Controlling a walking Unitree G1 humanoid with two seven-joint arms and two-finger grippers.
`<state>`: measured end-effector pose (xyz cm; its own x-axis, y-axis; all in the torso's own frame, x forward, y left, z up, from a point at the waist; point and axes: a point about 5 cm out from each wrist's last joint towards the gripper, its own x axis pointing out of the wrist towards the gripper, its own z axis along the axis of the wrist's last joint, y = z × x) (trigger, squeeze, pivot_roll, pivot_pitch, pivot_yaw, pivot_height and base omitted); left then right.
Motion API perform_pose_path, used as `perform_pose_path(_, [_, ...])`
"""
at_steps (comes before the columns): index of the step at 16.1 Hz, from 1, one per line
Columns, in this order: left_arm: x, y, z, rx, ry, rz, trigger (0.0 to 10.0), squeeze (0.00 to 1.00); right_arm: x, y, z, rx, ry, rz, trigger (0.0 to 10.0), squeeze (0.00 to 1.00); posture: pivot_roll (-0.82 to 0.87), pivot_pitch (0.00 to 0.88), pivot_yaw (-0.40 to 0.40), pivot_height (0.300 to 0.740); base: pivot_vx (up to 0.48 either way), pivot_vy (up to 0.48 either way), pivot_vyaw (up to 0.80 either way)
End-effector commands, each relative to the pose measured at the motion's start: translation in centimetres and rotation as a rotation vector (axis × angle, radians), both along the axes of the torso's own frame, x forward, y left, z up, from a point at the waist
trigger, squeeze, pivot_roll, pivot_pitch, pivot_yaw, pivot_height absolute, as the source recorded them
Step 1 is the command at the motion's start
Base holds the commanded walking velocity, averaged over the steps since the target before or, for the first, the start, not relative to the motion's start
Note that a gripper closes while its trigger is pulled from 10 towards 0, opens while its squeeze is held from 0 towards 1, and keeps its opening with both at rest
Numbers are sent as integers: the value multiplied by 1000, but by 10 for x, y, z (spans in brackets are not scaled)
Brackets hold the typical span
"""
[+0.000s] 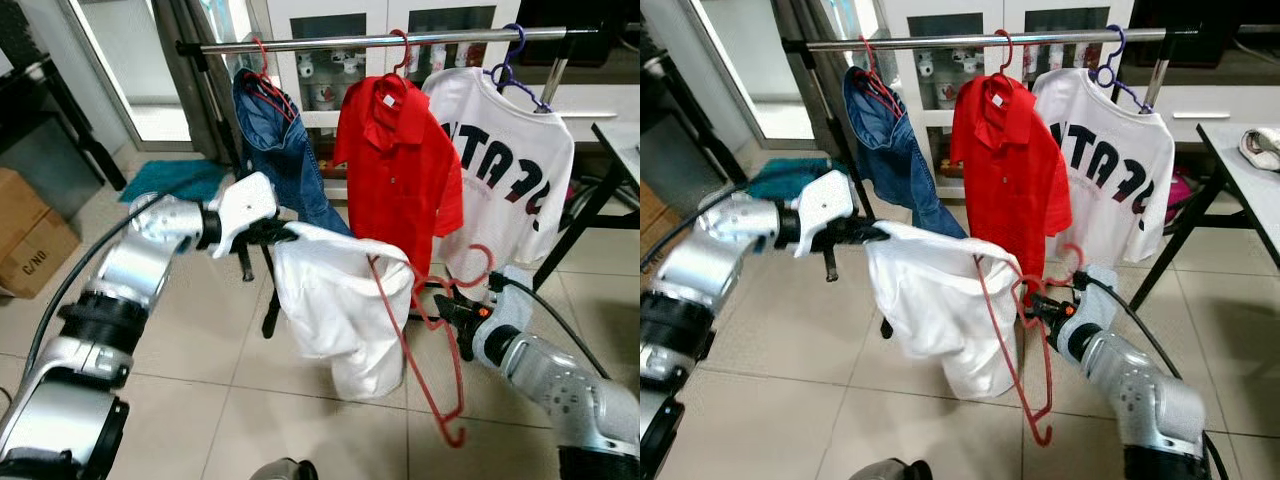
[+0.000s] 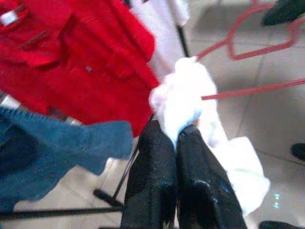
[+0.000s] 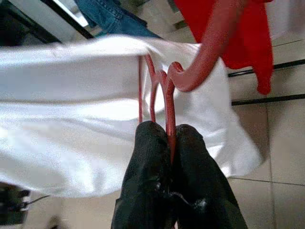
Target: Hang hanger
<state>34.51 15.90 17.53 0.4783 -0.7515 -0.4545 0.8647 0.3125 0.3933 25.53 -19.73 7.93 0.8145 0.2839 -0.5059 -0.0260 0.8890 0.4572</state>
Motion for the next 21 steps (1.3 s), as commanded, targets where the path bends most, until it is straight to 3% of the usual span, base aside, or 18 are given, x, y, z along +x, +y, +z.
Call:
perform_pose_path(1, [2, 4, 6, -4, -38, 38, 0, 0, 1, -3, 5, 36, -14, -44, 10000, 0, -132, 0, 108, 740, 0, 0, 0])
perform_pose_path(3, [-6, -8, -3, -45, -6, -2, 0, 0, 12, -7, 10, 222, -10, -276, 10000, 0, -132, 0, 104, 740, 0, 0, 0])
perform_pose_path(5, [-15, -20, -18, -58, 26, -48, 0, 0, 21, -1, 18, 382, -34, -383, 10000, 0, -134, 0, 102, 740, 0, 0, 0])
perform_pose_path(6, [-23, -36, -35, -77, 59, -91, 0, 0, 31, 8, 27, 500, -66, -474, 10000, 0, -132, 0, 102, 740, 0, 0, 0])
perform_pose_path(8, [-30, -52, -46, -91, 74, -118, 0, 0, 38, 20, 40, 522, -123, -468, 10000, 0, -132, 0, 102, 740, 0, 0, 0])
perform_pose_path(9, [-31, -64, -46, -140, 81, -117, 0, 0, 43, 32, 51, 584, -154, -518, 10000, 0, -132, 0, 101, 740, 0, 0, 0])
perform_pose_path(10, [-32, -73, -42, -217, 98, -108, 0, 0, 48, 36, 56, 600, -178, -588, 10000, 0, -131, 0, 102, 740, 0, 0, 0])
perform_pose_path(11, [-33, -77, -38, -284, 116, -102, 0, 0, 52, 37, 58, 539, -203, -608, 10000, 0, -130, 0, 102, 740, 0, 0, 0])
perform_pose_path(14, [-40, -80, -29, -398, 172, -145, 0, 0, 63, 39, 66, 459, -271, -659, 10000, 0, -121, 0, 104, 740, 0, 0, 0])
perform_pose_path(17, [-61, -84, -34, -358, 264, -273, 0, 0, 77, 39, 76, 470, -322, -739, 10000, 0, -111, 0, 102, 740, 0, 0, 0])
perform_pose_path(19, [-66, -82, -43, -278, 269, -277, 0, 0, 86, 41, 83, 544, -323, -784, 10000, 0, -111, 0, 100, 740, 0, 0, 0])
perform_pose_path(21, [-67, -83, -43, -288, 281, -279, 0, 0, 90, 39, 88, 541, -345, -800, 10000, 0, -112, 0, 100, 740, 0, 0, 0])
